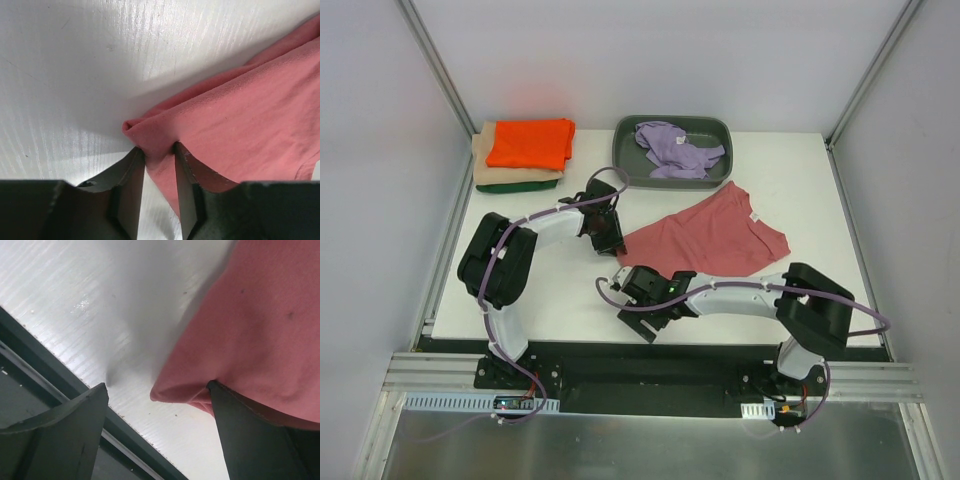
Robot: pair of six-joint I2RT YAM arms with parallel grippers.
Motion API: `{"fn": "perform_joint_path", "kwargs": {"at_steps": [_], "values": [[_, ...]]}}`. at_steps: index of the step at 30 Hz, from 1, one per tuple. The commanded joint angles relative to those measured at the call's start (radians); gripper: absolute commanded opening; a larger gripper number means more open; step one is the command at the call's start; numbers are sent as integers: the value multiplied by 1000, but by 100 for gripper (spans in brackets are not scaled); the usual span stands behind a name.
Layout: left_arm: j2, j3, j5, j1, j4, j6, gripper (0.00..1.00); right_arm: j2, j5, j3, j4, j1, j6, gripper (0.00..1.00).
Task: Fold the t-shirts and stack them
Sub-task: Grab one side of the 2/3 rectangular tshirt with both arms
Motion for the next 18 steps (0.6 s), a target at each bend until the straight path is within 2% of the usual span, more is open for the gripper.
{"fn": "perform_joint_path", "kwargs": {"at_steps": [1, 7, 12, 18], "values": [[43, -31, -18, 13, -17, 0, 26, 30, 144, 78, -99, 38, -14, 84], [46, -36, -7, 22, -16, 0, 1, -8, 232, 106, -144, 101, -19, 85], [44, -37, -4, 25, -14, 0, 0, -15, 183, 111, -73, 114, -33, 82], [29, -42, -8, 30, -14, 4, 0, 62, 195, 135, -88, 114, -19, 68]]}}
